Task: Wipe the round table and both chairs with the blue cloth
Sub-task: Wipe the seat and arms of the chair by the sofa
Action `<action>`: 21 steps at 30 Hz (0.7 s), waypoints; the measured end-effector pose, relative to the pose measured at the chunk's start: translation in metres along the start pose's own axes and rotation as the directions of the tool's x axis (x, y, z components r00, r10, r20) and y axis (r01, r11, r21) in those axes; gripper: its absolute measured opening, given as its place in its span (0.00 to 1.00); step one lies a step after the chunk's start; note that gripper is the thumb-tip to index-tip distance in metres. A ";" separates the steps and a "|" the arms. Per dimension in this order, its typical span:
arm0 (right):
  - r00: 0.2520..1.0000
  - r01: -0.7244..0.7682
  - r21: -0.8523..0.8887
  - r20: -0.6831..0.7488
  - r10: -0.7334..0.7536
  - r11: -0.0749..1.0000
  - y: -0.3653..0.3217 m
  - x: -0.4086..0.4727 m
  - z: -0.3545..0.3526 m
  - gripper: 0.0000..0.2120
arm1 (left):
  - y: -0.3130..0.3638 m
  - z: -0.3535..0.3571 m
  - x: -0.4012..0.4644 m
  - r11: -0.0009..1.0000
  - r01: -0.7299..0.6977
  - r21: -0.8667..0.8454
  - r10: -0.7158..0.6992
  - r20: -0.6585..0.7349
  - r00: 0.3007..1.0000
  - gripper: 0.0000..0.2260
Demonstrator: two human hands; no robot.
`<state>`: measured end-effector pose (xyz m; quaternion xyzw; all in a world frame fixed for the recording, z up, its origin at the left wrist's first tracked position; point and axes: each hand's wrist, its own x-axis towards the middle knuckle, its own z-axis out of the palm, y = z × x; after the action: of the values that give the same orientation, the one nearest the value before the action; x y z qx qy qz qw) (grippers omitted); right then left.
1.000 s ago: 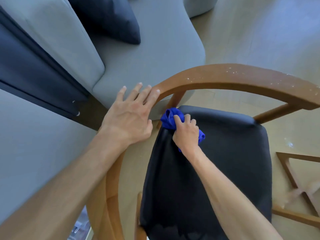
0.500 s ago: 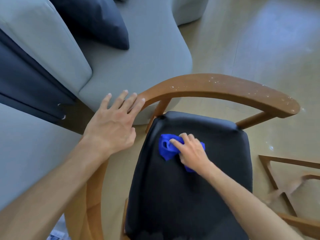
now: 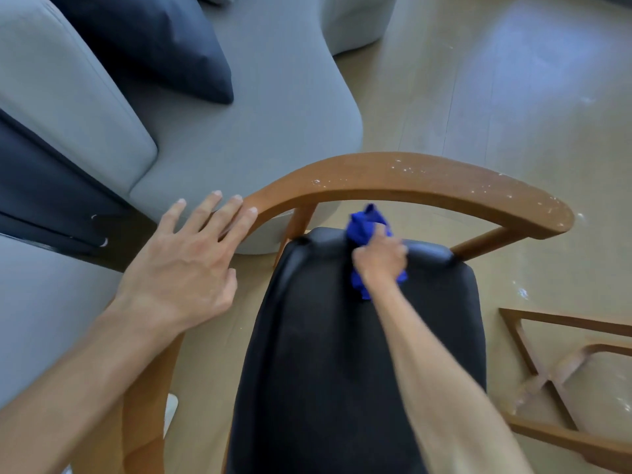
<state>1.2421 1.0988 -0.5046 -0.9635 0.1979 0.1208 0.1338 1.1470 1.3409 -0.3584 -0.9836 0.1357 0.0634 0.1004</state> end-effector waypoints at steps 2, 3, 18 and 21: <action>0.978 0.203 -0.032 0.046 -0.201 0.979 -0.034 -0.026 0.021 0.20 | -0.001 0.000 0.000 1.000 -0.002 -0.004 0.002 -0.002 1.000 0.32; 0.959 0.281 -0.033 0.053 -0.279 0.959 -0.043 -0.036 0.028 0.19 | -0.001 0.001 0.000 1.000 -0.005 -0.007 0.005 -0.003 1.000 0.33; 0.977 -0.065 0.183 -0.186 0.100 0.981 0.204 -0.001 -0.030 0.23 | -0.009 0.019 0.006 1.000 0.006 0.002 -0.006 -0.031 1.000 0.35; 0.985 -0.046 0.154 -0.158 0.071 0.987 0.188 -0.026 -0.020 0.24 | -0.008 0.016 0.007 1.000 -0.001 -0.012 0.001 -0.016 1.000 0.35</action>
<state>1.1447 0.9348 -0.5176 -0.9511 0.2451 0.0301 0.1854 1.1549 1.3500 -0.3736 -0.9846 0.1367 0.0562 0.0935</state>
